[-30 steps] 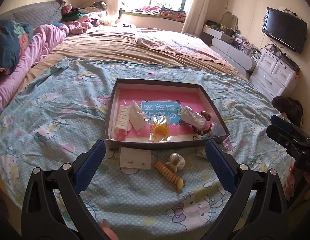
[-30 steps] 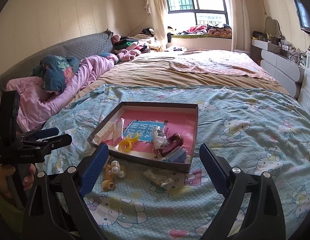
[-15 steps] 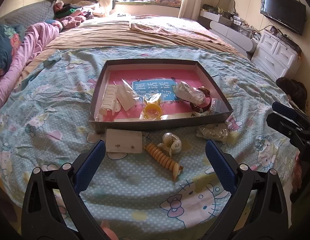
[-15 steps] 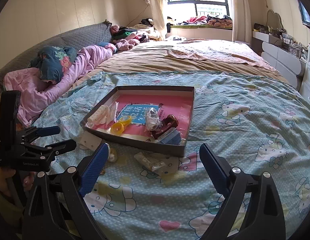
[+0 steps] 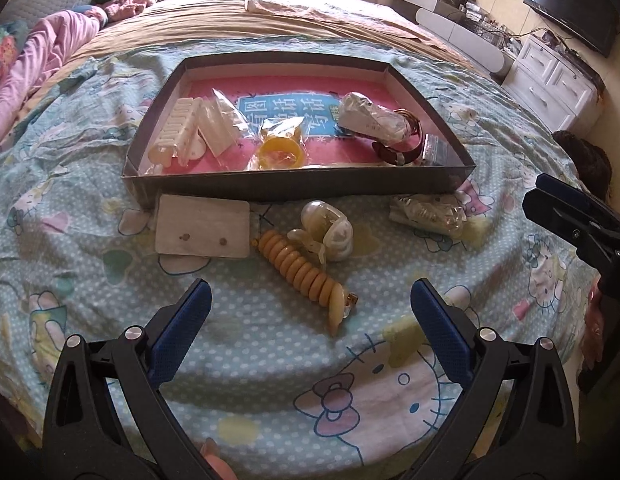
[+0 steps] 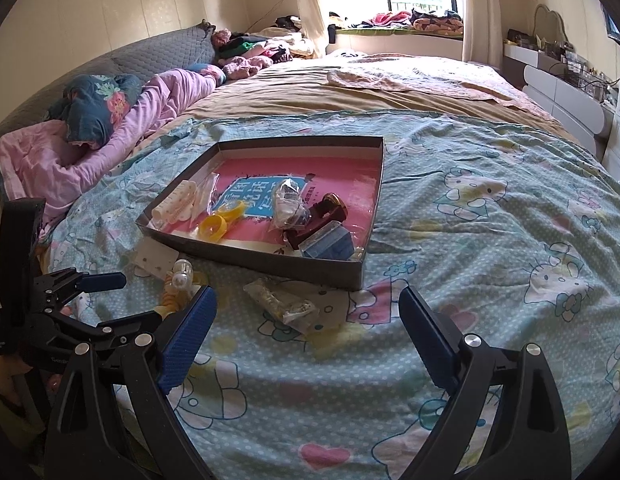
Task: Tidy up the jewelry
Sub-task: 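Grasp the orange coiled spiral with the left gripper while the right grasps the clear gold-item bag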
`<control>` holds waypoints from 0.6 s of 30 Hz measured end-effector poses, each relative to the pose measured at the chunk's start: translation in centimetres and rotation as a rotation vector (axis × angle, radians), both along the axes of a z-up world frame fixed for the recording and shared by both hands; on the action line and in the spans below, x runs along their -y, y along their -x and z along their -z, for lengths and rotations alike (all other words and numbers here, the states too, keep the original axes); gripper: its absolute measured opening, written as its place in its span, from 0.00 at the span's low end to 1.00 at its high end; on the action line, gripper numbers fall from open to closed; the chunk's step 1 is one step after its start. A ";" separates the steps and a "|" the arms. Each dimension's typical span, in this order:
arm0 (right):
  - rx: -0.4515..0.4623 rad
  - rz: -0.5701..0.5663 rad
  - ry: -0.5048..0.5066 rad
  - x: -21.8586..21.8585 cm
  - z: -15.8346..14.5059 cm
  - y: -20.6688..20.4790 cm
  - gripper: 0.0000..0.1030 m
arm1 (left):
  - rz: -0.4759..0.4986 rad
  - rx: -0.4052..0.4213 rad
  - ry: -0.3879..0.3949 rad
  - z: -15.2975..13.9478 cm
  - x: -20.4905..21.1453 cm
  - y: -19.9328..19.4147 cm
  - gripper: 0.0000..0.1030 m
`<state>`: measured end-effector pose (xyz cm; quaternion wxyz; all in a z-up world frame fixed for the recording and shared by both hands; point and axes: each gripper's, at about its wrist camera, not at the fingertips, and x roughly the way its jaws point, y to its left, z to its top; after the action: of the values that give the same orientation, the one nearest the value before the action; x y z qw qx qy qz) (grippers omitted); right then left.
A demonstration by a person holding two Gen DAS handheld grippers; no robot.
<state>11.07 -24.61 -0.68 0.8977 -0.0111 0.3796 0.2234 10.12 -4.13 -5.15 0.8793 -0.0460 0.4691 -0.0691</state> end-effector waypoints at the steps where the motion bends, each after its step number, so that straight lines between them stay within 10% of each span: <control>1: -0.004 -0.001 0.003 0.0 0.2 -0.1 0.89 | 0.001 0.000 0.000 0.1 0.0 0.0 0.90; 18: -0.070 -0.053 0.083 -2.4 3.7 -2.5 0.89 | -0.019 -0.029 -0.049 2.8 0.6 -1.7 0.52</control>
<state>13.62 -22.23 -4.38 0.8764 -0.0506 0.4195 0.2312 11.79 -4.70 -8.00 0.8740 -0.0298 0.4826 -0.0483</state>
